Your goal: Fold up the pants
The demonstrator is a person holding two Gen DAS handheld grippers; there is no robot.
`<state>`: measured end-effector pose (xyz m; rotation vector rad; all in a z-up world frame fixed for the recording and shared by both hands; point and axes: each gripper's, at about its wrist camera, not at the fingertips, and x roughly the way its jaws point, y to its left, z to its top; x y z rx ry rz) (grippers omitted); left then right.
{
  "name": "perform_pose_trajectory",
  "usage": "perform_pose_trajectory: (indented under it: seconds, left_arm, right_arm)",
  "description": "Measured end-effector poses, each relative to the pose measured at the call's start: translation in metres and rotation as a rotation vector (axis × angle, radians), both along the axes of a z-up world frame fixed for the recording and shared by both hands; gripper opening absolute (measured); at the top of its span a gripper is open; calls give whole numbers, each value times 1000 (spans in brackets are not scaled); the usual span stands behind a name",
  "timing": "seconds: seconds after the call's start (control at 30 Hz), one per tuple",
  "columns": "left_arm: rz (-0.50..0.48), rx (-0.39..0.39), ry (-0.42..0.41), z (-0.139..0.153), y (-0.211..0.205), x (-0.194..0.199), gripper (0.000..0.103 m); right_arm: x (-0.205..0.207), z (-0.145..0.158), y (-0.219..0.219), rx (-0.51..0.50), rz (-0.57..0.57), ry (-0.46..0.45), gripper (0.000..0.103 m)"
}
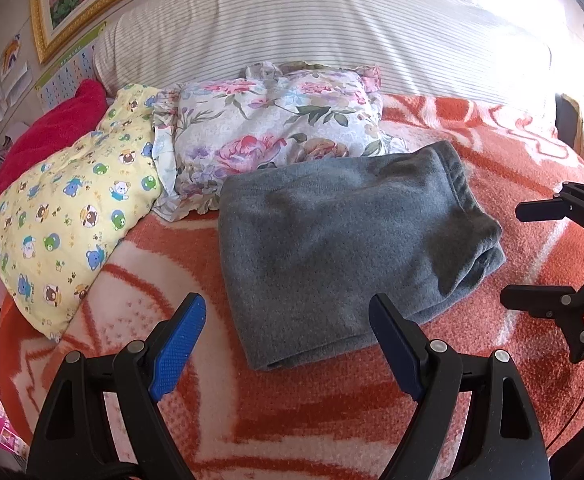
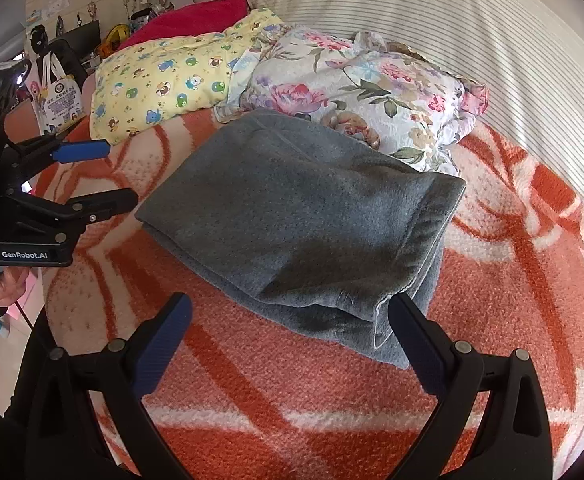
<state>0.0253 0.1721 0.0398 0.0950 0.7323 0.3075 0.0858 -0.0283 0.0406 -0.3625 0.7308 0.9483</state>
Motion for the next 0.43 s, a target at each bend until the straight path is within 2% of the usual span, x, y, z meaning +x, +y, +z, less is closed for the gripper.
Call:
perform_pose_trajectory:
  seconds: [0.43]
  left_arm:
    - [-24,-28,50,0,-11,29,85]
  right_arm:
    - [22,2,-11,88,-30,84,99]
